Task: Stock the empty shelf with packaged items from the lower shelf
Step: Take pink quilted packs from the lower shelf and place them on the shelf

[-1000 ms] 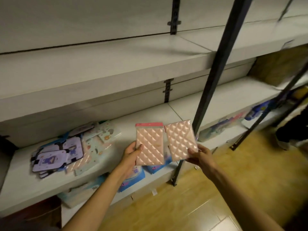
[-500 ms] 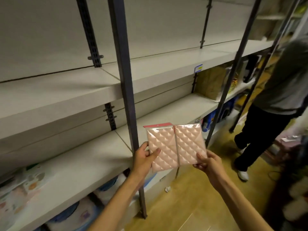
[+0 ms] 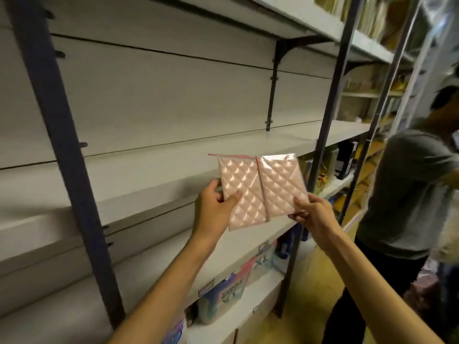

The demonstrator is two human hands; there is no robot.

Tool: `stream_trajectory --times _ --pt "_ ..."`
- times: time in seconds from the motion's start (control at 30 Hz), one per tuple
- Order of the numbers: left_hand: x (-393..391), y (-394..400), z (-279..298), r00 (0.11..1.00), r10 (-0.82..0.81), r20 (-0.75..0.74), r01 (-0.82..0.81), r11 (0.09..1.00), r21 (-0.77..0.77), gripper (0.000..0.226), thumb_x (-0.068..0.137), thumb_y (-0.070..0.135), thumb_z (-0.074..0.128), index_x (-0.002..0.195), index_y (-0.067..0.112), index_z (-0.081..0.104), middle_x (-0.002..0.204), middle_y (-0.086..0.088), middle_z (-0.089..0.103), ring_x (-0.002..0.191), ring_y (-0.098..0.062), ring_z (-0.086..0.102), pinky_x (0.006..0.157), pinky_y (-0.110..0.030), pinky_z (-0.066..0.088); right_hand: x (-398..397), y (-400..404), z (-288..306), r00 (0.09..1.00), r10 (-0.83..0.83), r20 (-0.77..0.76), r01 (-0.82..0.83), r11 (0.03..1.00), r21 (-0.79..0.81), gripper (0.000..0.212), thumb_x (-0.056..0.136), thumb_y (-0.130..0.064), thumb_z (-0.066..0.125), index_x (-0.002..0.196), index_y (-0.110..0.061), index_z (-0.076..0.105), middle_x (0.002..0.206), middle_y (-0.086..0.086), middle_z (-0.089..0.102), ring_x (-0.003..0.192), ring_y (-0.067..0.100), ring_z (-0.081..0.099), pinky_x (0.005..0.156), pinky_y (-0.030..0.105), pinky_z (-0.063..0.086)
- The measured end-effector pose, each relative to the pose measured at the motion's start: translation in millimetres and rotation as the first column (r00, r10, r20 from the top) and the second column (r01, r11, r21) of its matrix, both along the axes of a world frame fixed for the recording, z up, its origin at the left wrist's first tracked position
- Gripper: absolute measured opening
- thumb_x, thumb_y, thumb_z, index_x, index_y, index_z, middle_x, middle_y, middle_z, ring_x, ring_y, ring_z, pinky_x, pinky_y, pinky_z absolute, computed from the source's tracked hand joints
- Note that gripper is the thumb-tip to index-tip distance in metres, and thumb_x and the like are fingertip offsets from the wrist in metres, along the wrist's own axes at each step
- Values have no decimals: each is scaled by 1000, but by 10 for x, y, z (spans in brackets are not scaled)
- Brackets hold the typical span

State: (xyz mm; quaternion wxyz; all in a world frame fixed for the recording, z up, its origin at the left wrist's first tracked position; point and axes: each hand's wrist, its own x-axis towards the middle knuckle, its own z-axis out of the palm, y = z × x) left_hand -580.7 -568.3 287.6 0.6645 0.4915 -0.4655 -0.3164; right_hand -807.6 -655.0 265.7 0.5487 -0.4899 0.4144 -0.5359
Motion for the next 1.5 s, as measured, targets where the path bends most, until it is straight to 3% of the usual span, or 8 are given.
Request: stream_trajectory --times 0.27,0.53,0.77,0.9,1.03,1.13,1.37,1.5 --pt "-97 -1447 715 991 131 -6 -131 991 -9 29 81 16 76 108 16 67 98 -2 76 86 -21 75 76 -41 62 -99 -1802 833 987 -71 -147 68 997 -23 29 94 -18 63 119 -2 62 107 13 68 99 29 66 87 39 55" --pt "-241 -2613 1111 987 63 -145 -41 988 149 23 88 7 69 111 7 63 107 -11 71 86 -21 70 60 -29 55 -203 -3161 1259 979 -35 -199 35 999 -4 26 98 -2 51 123 5 55 120 18 60 108 32 62 67 30 56" --pt "-408 -3480 1127 939 73 -337 20 964 264 42 93 -3 57 134 -2 47 119 -22 65 83 -24 66 51 -32 54 -352 -4205 1304 947 -44 -317 44 999 -7 19 100 -2 43 115 0 54 106 15 60 85 24 62 62 30 54" --pt "-494 -3800 1135 926 96 -366 13 959 284 42 94 -11 48 135 -4 44 126 -25 61 99 -34 65 67 -42 54 -389 -4595 1256 921 -32 -388 28 999 -16 20 99 -1 41 115 -1 53 94 12 60 83 24 61 72 35 56" --pt "-628 -4032 1045 908 105 -405 38 943 330 30 94 -18 45 117 1 43 122 -26 57 119 -41 58 87 -53 52 -466 -4871 1103 842 -41 -538 20 999 -46 32 94 -4 44 124 3 55 113 18 61 102 31 61 94 43 55" --pt "-701 -4185 949 912 123 -392 42 921 387 44 93 -18 47 133 -3 42 132 -28 56 121 -40 59 95 -55 51 -533 -5004 1003 786 -59 -615 26 998 -64 32 96 -8 44 123 2 56 113 17 61 103 30 60 91 38 52" --pt "-847 -4434 816 934 134 -332 22 904 427 58 91 -17 54 143 0 37 126 -25 61 92 -29 66 57 -38 61 -609 -5242 808 543 -122 -831 -46 984 -174 36 96 -11 43 128 -5 60 130 16 60 116 32 57 104 41 46" --pt "-842 -4502 736 990 120 -68 -72 870 488 48 88 3 70 132 1 50 111 -19 69 75 -24 71 49 -32 60 -589 -5373 668 358 -209 -910 -66 967 -247 36 97 -20 48 131 -23 59 133 8 57 125 32 48 109 50 35"
